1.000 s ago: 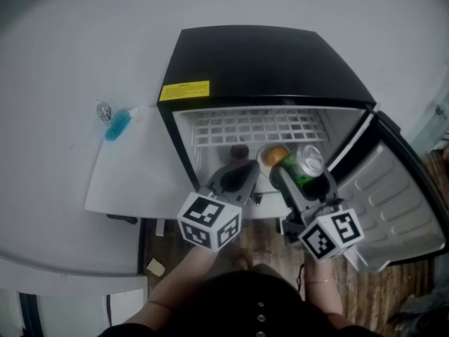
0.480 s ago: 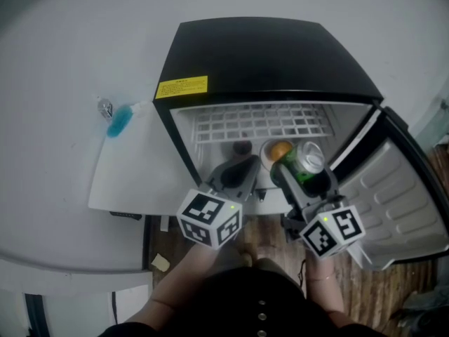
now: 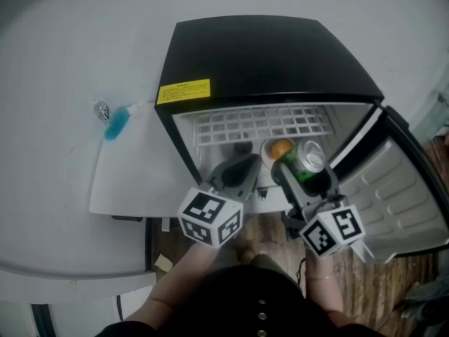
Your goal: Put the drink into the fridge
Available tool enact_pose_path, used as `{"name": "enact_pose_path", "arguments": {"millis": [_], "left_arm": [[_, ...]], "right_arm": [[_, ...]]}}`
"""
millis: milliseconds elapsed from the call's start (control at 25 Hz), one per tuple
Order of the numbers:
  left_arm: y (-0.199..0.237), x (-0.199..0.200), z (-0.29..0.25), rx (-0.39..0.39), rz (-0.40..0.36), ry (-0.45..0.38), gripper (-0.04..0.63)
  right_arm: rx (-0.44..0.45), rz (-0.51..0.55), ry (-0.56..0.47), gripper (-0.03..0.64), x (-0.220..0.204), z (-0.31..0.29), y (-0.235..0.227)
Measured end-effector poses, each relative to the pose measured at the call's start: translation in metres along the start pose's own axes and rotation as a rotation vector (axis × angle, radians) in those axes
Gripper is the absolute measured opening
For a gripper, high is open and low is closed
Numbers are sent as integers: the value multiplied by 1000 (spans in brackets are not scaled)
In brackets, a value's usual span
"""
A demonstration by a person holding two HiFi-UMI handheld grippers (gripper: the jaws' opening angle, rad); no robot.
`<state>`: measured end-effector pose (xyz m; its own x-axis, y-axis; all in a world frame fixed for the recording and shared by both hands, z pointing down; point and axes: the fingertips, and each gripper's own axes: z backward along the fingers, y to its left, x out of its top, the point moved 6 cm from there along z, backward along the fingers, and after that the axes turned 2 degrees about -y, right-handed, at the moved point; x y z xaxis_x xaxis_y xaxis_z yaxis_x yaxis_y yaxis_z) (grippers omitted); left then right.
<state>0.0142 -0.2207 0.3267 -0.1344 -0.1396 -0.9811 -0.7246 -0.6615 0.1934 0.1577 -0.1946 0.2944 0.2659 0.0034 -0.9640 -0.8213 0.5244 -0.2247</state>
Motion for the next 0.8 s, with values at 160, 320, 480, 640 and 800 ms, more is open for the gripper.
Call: {"name": "enact_pose_path", "arguments": {"millis": [160, 320, 480, 640, 800], "left_arm": [[2, -2, 1, -8, 5, 13, 6], [4, -2, 2, -17, 13, 14, 6], [4, 0, 1, -22, 12, 9, 6], [7, 2, 1, -25, 9, 9, 6], [9, 0, -1, -39, 15, 21, 6]], "right_arm": [[-20, -5, 3, 328, -2, 0, -1], [-26, -7, 8, 328, -4, -1, 1], [-18, 0, 16, 330, -3, -5, 4], [-14, 7, 18, 328, -2, -9, 6], [-11, 19, 24, 328, -2, -14, 6]]}}
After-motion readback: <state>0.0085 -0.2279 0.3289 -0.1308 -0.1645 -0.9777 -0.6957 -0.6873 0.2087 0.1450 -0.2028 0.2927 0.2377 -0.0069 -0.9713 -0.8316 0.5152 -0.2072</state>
